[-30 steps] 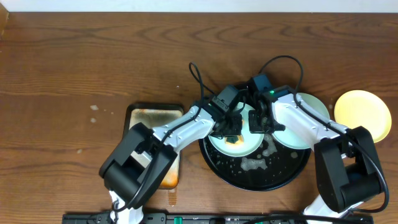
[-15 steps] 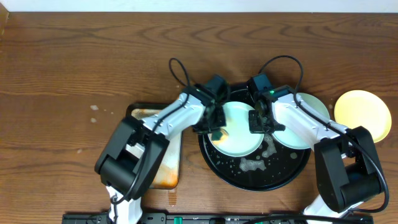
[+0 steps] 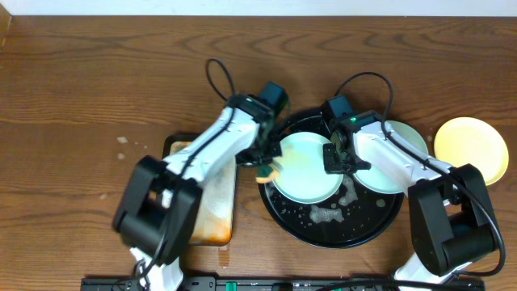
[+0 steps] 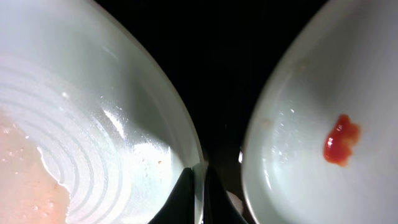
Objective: Clean dirty plates on tray and stack at the side
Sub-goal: 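Scrub the pale green plate with the sponge in the left gripper, then return the sponge to the soapy tray with the left gripper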
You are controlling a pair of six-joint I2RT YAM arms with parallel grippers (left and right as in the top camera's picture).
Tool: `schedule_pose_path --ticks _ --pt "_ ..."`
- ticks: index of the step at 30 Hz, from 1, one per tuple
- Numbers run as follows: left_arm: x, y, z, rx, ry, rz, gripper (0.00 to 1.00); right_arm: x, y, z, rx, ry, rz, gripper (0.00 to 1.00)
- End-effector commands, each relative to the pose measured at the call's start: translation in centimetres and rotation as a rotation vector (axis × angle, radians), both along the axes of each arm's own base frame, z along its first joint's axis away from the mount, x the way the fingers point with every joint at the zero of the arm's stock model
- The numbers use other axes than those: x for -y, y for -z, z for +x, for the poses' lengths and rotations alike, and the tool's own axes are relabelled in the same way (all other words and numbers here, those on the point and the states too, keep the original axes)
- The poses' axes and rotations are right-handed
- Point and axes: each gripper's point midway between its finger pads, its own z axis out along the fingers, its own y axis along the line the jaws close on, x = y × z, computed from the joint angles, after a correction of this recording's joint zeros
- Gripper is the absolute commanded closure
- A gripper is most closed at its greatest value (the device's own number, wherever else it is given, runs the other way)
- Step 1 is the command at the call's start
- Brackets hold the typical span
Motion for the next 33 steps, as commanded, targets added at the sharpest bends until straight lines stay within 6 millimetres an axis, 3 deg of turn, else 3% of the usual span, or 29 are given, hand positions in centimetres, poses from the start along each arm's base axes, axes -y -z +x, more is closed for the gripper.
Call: schedule_pose_path --ticks 1,7,9,11,14,17,18,25,28,30,32,33 --pt "-3.6 -4.4 1.4 0.135 -0.040 0.068 0.92 2.3 -1.3 0.6 0.042 -0.036 -0.108 0.99" --pt "-9.1 -7.8 0.5 0.168 -0.092 0.177 0.91 1.8 -4.4 1.5 0.134 -0.101 -0.079 0.99" --pt "-11.6 -8.3 -0.1 0.156 -0.115 0.245 0.91 1.4 -5.7 1.8 0.179 -0.144 -0.067 0.99" --pt "-12.8 -8.3 -0.5 0.138 -0.105 0.259 0.90 0.9 -6.7 2.0 0.213 -0.175 -0.057 0.99" --pt "-14.6 -7.1 -1.6 0.084 -0.100 0.283 0.91 0.2 -7.9 1.7 0.241 -0.193 -0.029 0.99" --pt "-16.0 -5.2 -2.7 0.032 -0.115 0.300 0.91 -1.0 -7.7 0.4 0.185 -0.200 0.067 0.95" --pt "-16.3 -4.6 -2.9 0.022 -0.101 0.303 0.91 -1.2 -7.2 -0.1 0.152 -0.193 0.097 0.88" --pt "-16.7 -0.9 -3.9 0.012 -0.030 0.297 0.87 -0.4 -3.9 -1.7 0.004 -0.088 0.158 0.72" --pt "-16.6 -0.1 -4.0 0.014 -0.027 0.288 0.71 0.1 -2.3 -1.9 -0.041 -0.063 0.150 0.66" --pt "-16.6 -0.1 -4.0 0.015 -0.028 0.288 0.45 0.2 -1.5 -1.6 -0.049 -0.053 0.149 0.65" --pt "-16.6 -0.1 -4.0 0.015 -0.028 0.288 0.34 0.3 -0.8 -1.5 -0.061 -0.045 0.144 0.66" --pt "-16.6 -0.1 -4.0 0.014 -0.027 0.288 0.34 0.4 -0.4 -1.5 -0.069 -0.039 0.139 0.67"
